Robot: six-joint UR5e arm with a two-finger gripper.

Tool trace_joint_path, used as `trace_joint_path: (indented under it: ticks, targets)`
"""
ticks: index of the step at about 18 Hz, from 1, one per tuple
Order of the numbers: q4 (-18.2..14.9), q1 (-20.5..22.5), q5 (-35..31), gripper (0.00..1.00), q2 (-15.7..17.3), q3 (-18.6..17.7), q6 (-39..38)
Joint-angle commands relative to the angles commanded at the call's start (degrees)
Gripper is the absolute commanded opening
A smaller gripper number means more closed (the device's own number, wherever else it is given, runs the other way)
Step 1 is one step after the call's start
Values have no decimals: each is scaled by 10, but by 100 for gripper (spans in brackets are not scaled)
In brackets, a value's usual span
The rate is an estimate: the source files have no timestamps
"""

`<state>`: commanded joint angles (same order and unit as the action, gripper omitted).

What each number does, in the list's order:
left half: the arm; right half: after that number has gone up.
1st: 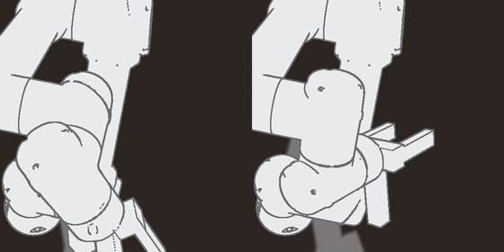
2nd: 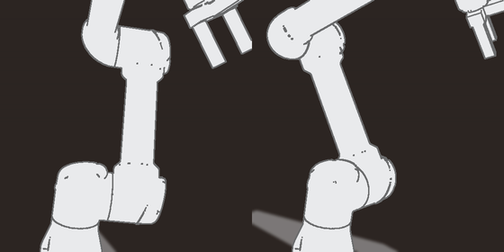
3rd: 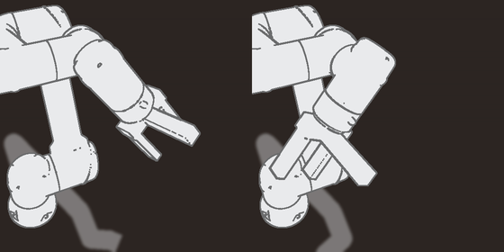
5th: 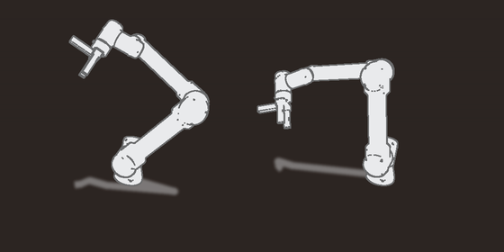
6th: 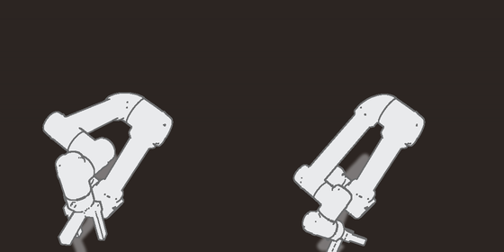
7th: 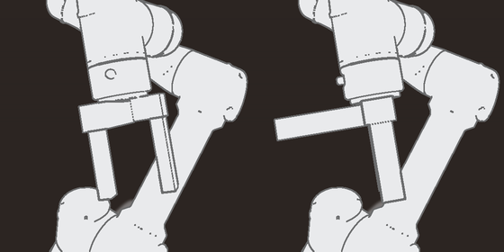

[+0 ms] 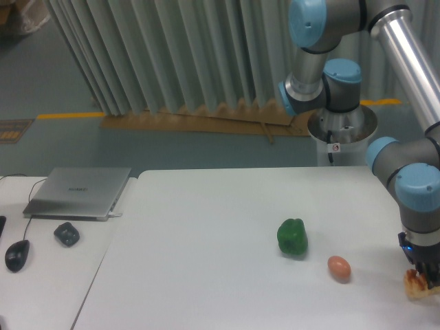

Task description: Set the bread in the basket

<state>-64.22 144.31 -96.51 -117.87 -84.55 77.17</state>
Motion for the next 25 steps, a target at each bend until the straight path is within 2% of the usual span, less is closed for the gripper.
trace_joint_path:
  ticks: [5, 8, 10, 14, 15, 20, 23, 25]
  targets:
    - [-106, 19, 2, 27, 47, 1, 7]
    - [-141, 54, 13, 27, 58, 8, 9]
    - [-157, 78, 23, 27, 78, 7, 57]
    - [-170, 135, 28, 27, 91, 2, 172]
    - [-187, 149, 30, 27, 92, 2, 197]
    - [-187, 214, 35, 28, 92, 1, 309]
    - [-189, 240, 54, 28, 98, 1, 337]
    - [-172, 240, 70, 29, 93, 4, 334]
